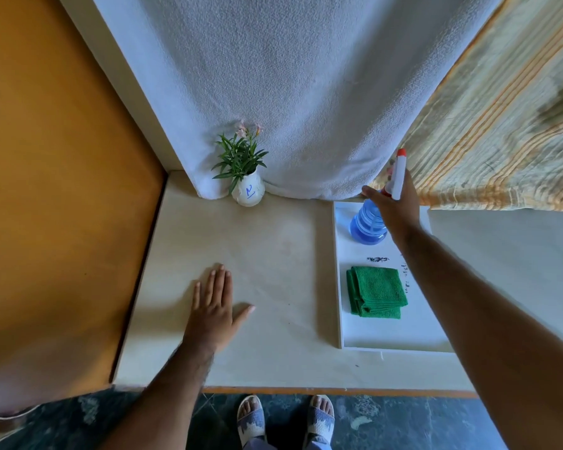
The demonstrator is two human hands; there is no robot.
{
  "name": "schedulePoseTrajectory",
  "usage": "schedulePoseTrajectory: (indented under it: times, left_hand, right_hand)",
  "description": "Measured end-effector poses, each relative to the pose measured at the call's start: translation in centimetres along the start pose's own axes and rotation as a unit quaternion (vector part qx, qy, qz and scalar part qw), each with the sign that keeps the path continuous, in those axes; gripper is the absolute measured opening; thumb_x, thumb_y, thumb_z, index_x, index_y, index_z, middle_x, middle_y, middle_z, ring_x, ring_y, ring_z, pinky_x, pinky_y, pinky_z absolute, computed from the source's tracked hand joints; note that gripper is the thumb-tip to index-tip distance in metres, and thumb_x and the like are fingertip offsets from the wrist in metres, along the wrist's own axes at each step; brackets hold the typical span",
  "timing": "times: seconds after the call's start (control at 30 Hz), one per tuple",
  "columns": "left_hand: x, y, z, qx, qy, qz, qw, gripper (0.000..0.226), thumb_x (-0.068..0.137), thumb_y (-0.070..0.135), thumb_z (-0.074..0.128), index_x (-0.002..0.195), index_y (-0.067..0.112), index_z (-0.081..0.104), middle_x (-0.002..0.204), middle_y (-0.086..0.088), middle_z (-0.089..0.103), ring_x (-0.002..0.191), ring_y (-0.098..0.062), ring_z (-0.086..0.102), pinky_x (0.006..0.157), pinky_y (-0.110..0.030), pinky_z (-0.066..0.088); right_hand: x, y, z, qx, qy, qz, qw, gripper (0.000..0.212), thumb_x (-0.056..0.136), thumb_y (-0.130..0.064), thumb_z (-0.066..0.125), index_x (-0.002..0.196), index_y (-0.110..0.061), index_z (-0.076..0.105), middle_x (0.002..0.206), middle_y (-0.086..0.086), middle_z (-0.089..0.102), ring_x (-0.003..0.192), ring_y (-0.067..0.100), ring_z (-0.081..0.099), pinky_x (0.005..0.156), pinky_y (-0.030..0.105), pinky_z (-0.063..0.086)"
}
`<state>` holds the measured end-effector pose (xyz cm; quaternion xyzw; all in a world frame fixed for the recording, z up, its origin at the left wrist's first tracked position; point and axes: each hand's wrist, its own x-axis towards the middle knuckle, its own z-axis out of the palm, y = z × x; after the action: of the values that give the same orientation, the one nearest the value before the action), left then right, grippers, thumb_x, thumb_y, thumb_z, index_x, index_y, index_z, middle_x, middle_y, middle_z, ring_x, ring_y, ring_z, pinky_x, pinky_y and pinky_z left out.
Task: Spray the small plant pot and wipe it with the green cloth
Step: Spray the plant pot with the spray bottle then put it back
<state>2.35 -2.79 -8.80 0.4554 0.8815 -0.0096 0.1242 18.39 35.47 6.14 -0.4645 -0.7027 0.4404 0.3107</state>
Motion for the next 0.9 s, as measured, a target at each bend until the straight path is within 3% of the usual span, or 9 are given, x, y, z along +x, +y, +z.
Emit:
schedulePoseTrajectory:
  times: [0.2,0.4,0.57,0.63,0.7,0.8,0.9]
  left_hand:
    - [0.1,-0.2,0.2,-0.004,0.008,0.004,1.0,0.101,0.093,0.081,0.005,0.159,0.006,0.0,0.169,-0.013,-0.002,0.155,-0.03,-0.002,0.122,-0.047,-0.003]
    - [0.0,-0.2,0.2,-0.009,0.015,0.007,1.0,0.1,0.094,0.08,0.012,0.159,0.004,0.009,0.168,-0.015,0.008,0.155,-0.031,0.008,0.121,-0.051,0.003]
    - [-0.1,-0.2,0.2,-0.01,0.017,0.004,1.0,0.1,0.094,0.08,0.012,0.159,0.004,0.01,0.169,-0.015,0.007,0.155,-0.03,0.009,0.121,-0.05,0.003]
    - [0.0,-0.2,0.1,-0.011,0.016,0.004,1.0,0.1,0.095,0.08,0.013,0.159,0.004,0.012,0.168,-0.016,0.009,0.155,-0.031,0.011,0.121,-0.05,0.004]
    - [0.0,-0.2,0.1,-0.014,0.013,0.005,1.0,0.1,0.095,0.079,0.014,0.158,0.002,0.015,0.167,-0.017,0.013,0.154,-0.032,0.014,0.12,-0.051,0.006]
    - [-0.1,-0.2,-0.1,-0.019,0.011,0.005,1.0,0.099,0.095,0.078,0.015,0.157,0.001,0.021,0.166,-0.018,0.02,0.153,-0.029,0.013,0.119,-0.052,0.009]
    - [-0.1,-0.1,-0.3,-0.025,0.01,0.005,1.0,0.1,0.095,0.078,0.014,0.156,0.0,0.025,0.165,-0.019,0.024,0.152,-0.029,0.014,0.119,-0.053,0.011]
  right_hand:
    - [-0.2,0.8,1.1,0.054,0.026,-0.024,0.998,0.048,0.082,-0.016,0.077,0.125,-0.029,0.06,0.09,0.0,0.069,0.082,0.016,0.067,0.083,0.035,0.057]
    - [-1.0,0.7,1.6,0.092,0.057,-0.025,0.994,0.031,0.091,-0.019,0.073,0.12,-0.02,0.062,0.075,-0.009,0.058,0.068,-0.003,0.059,0.072,0.019,0.051]
    - [-0.3,-1.4,1.4,0.15,0.092,0.016,0.984,0.033,0.087,-0.022,0.072,0.115,-0.005,0.064,0.083,0.0,0.069,0.069,0.003,0.065,0.072,0.026,0.052]
    - [-0.3,-3.2,1.8,0.153,0.062,-0.016,0.986,0.024,0.089,-0.018,0.07,0.113,-0.014,0.068,0.092,0.012,0.072,0.074,0.008,0.067,0.074,0.024,0.054]
    - [-0.6,-4.8,2.8,0.142,0.024,-0.033,0.989,0.015,0.089,-0.018,0.072,0.103,-0.022,0.074,0.089,0.008,0.075,0.075,0.01,0.068,0.074,0.025,0.055]
    - [-1.4,-6.5,5.6,0.116,-0.04,-0.035,0.992,0.019,0.088,-0.014,0.074,0.104,-0.003,0.072,0.07,-0.01,0.072,0.061,0.004,0.065,0.064,0.022,0.052]
    - [-3.0,-6.8,8.8,0.079,-0.123,-0.02,0.989,0.012,0.087,-0.013,0.075,0.098,-0.011,0.071,0.066,-0.005,0.07,0.057,0.007,0.063,0.064,0.023,0.051]
